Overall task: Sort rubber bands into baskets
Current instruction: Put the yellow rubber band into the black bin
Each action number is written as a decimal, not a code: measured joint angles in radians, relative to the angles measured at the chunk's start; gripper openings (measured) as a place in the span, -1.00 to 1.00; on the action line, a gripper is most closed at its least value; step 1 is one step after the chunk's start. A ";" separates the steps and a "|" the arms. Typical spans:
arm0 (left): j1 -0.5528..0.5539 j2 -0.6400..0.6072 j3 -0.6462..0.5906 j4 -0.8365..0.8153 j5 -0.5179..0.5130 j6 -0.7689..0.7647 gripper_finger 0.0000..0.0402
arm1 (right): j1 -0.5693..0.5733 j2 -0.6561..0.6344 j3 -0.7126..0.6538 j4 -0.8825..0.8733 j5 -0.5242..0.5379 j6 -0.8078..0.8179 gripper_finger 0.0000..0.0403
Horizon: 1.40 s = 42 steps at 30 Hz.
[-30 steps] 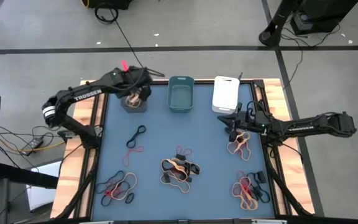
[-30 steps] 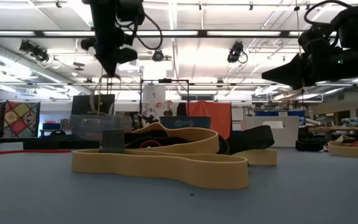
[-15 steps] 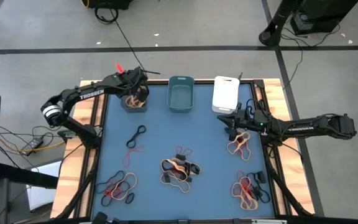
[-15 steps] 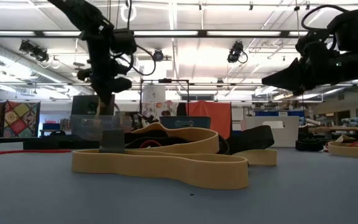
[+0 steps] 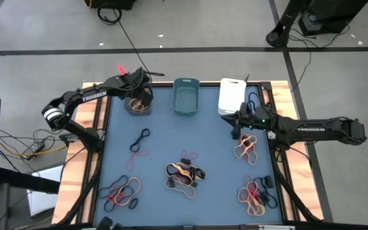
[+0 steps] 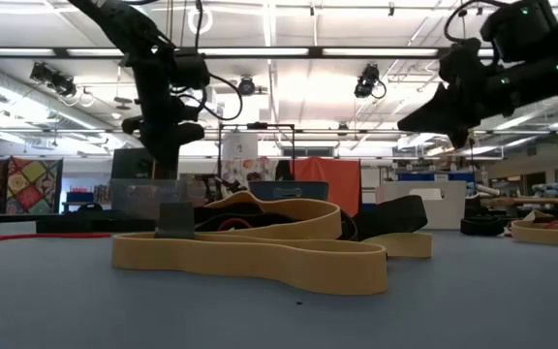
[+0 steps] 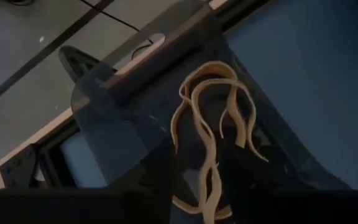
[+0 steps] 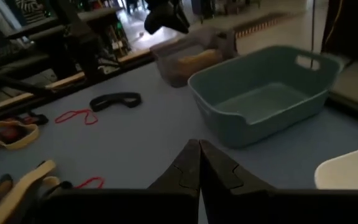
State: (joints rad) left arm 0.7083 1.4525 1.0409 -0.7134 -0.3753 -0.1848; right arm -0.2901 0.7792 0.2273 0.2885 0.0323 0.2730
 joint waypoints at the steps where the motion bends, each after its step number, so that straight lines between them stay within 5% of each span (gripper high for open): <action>1: -0.003 0.000 0.000 -0.005 0.000 0.001 -0.33 | 0.000 0.000 0.018 -0.034 -0.015 0.012 -0.94; 11: -0.134 -0.157 0.000 0.053 -0.016 -0.047 -0.29 | -0.022 0.000 0.269 -0.383 -0.137 0.125 -0.94; 23: -0.255 -0.273 0.000 0.170 -0.131 -0.155 -0.29 | -0.175 0.099 0.696 -0.959 -0.091 0.198 -0.93; 36: -0.247 -0.267 0.000 0.214 -0.132 -0.051 -0.29 | -0.207 0.217 0.732 -0.938 -0.058 0.098 -0.92; 42: -0.252 -0.268 0.000 0.213 -0.109 -0.088 -0.29 | -0.216 0.283 0.731 -0.980 -0.175 0.193 -0.93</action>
State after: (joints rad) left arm 0.4563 1.1844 1.0412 -0.5001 -0.4846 -0.2730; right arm -0.5065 1.0624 0.9585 -0.6916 -0.1429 0.4658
